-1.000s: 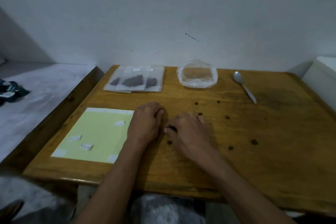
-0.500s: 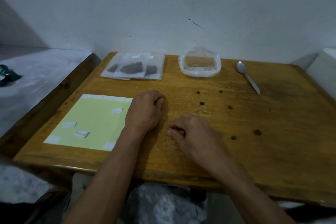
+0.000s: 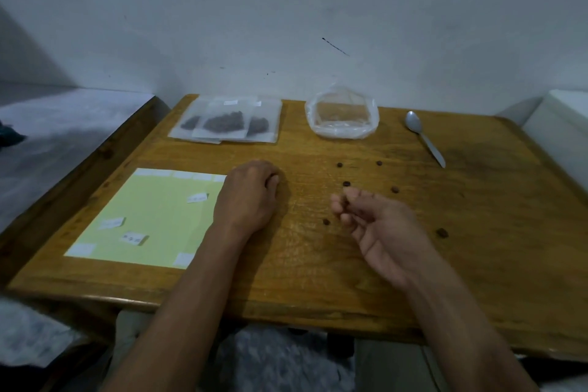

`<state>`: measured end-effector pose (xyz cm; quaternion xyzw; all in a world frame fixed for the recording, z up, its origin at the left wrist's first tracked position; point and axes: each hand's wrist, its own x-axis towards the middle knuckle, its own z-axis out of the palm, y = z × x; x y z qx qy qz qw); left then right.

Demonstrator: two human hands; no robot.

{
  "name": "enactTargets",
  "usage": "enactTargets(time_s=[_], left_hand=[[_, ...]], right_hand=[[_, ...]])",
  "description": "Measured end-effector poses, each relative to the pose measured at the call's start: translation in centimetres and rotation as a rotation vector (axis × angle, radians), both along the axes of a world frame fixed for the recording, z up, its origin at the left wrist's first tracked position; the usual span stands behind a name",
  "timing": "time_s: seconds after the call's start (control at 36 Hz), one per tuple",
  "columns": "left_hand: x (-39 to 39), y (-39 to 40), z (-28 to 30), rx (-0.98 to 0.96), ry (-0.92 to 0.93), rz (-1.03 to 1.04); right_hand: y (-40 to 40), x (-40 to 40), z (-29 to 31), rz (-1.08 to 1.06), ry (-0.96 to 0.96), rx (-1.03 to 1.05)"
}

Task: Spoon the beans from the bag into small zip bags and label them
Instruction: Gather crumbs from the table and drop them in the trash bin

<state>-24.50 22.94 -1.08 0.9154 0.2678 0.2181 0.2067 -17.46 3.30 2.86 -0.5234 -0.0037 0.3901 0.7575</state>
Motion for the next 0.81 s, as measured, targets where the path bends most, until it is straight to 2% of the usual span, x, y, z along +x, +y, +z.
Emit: enactTargets(time_s=[0.06, 0.11, 0.19, 0.28, 0.36, 0.39, 0.44, 0.64, 0.69, 0.75, 0.81], left_hand=[[0.2, 0.1, 0.0, 0.008, 0.021, 0.0], [0.4, 0.0, 0.2, 0.011, 0.043, 0.001], [0.8, -0.4, 0.5, 0.021, 0.098, 0.001], [1.6, -0.9, 0.8, 0.031, 0.134, -0.003], [2.8, -1.5, 0.9, 0.022, 0.137, -0.008], [3.3, -1.7, 0.9, 0.017, 0.133, -0.01], [4.2, -2.0, 0.6, 0.014, 0.12, -0.016], [5.0, -2.3, -0.5, 0.038, 0.066, 0.005], [5.0, -2.2, -0.7, 0.032, 0.061, -0.004], [4.9, -2.1, -0.6, 0.027, 0.063, -0.014], [4.8, -2.2, -0.6, 0.034, 0.076, -0.018]], right_hand=[[-0.2, 0.6, 0.2, -0.041, 0.108, 0.038], [-0.2, 0.9, 0.3, -0.04, 0.123, 0.028], [0.0, 1.0, 0.5, -0.014, -0.047, -0.102], [0.4, 0.7, 0.7, 0.057, -0.41, -0.331], [0.7, 0.9, 0.0, 0.162, -1.107, -0.663], [0.8, 1.0, -0.2, 0.205, -1.273, -0.742], [0.8, 1.1, -0.6, 0.292, -1.374, -0.821], [0.9, 1.4, -1.6, 0.361, -1.45, -0.807], [0.8, 1.4, -1.3, 0.34, -1.387, -0.796], [0.6, 1.5, -0.9, 0.212, -1.109, -0.653], [0.1, 1.8, 0.0, 0.091, -0.591, -0.383]])
